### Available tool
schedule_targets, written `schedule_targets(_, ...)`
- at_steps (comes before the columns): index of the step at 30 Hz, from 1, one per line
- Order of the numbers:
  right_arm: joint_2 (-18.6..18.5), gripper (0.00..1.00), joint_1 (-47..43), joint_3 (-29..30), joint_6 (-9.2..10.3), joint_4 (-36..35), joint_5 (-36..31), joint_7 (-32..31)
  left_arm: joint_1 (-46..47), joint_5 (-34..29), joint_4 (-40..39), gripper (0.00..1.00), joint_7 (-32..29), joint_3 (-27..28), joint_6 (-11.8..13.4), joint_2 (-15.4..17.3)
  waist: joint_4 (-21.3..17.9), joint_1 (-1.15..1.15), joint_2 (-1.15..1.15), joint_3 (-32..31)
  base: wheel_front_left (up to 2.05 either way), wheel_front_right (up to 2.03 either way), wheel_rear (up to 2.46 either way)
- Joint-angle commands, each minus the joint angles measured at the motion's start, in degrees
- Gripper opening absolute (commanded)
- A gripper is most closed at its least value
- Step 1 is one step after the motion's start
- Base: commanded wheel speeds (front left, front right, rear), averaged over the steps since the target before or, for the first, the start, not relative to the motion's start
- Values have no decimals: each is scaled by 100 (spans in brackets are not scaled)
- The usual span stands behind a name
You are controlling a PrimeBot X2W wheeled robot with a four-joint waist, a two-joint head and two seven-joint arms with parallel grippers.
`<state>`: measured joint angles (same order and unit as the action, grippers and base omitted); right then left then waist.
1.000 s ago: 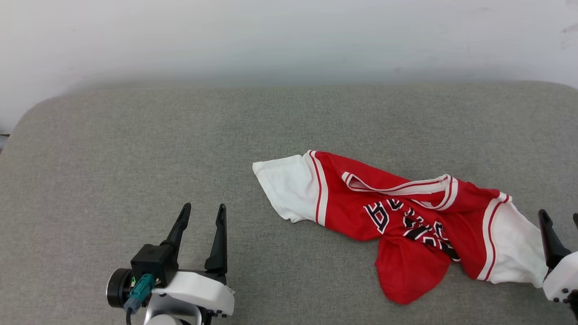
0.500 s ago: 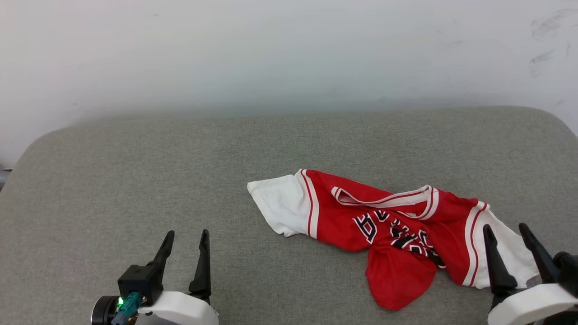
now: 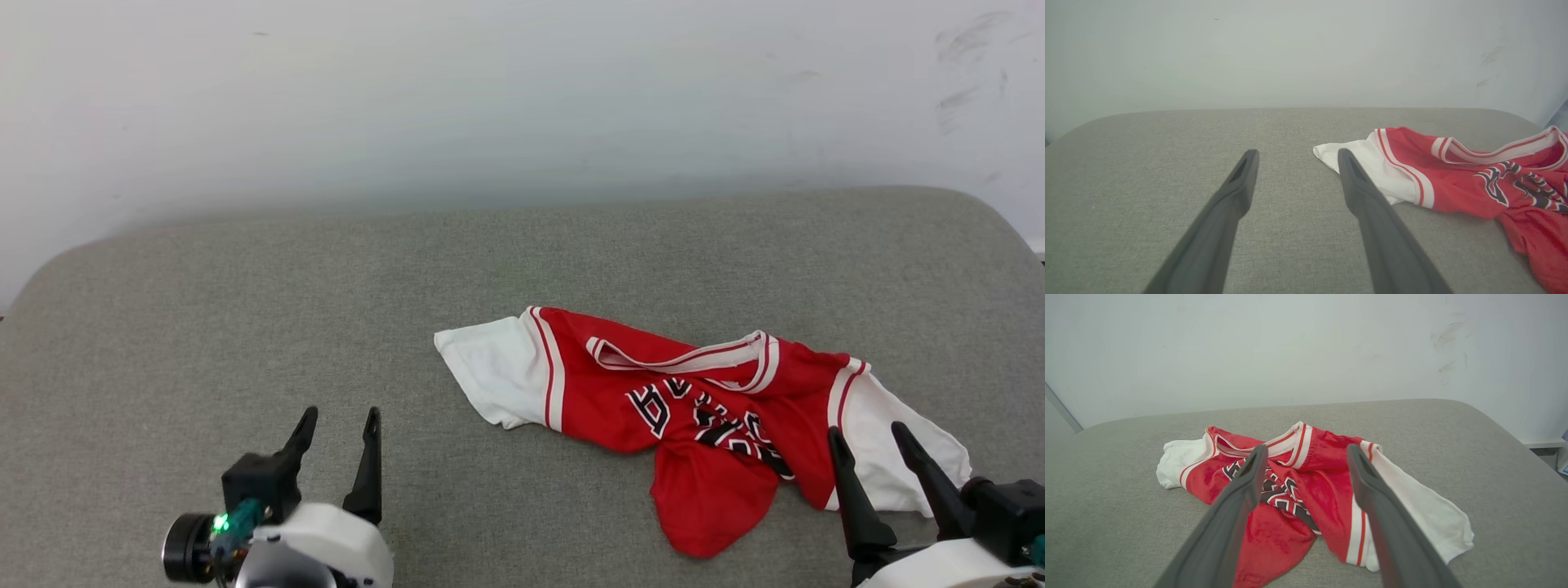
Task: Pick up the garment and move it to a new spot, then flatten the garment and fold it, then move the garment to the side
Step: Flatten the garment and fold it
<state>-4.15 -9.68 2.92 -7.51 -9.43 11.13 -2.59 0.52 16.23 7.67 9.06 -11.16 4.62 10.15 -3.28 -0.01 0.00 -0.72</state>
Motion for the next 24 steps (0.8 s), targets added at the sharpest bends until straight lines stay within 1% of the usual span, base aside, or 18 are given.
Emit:
schedule_targets(1,32,100,-55,22,4,-46,19,-21,252,-5,-2,100,-141,-47,-60,23,3,1,0,52,0,0,0)
schedule_targets(3,42,100,5,41,4,-101,24,-55,577,53,23,100,-447,-121,-174,41,-4,1,0,192,0,0,0)
schedule_targets(7,7,100,256,30,4,-126,72,-57,1516,229,206,100,-1089,-216,-458,74,-86,1,0,571,0,0,0)
schedule_targets(12,-74,100,569,-60,4,-33,151,-32,2771,489,986,100,-2044,-271,-817,183,-323,1,0,1055,0,0,0)
schedule_targets(17,-102,100,854,-156,4,117,244,88,3720,813,1900,100,-3226,-295,-994,359,-624,1,0,1465,0,0,0)
schedule_targets(24,-64,100,1051,-208,4,408,355,281,4373,1280,2976,100,-4777,-390,-1129,595,-915,1,0,1802,0,0,0)
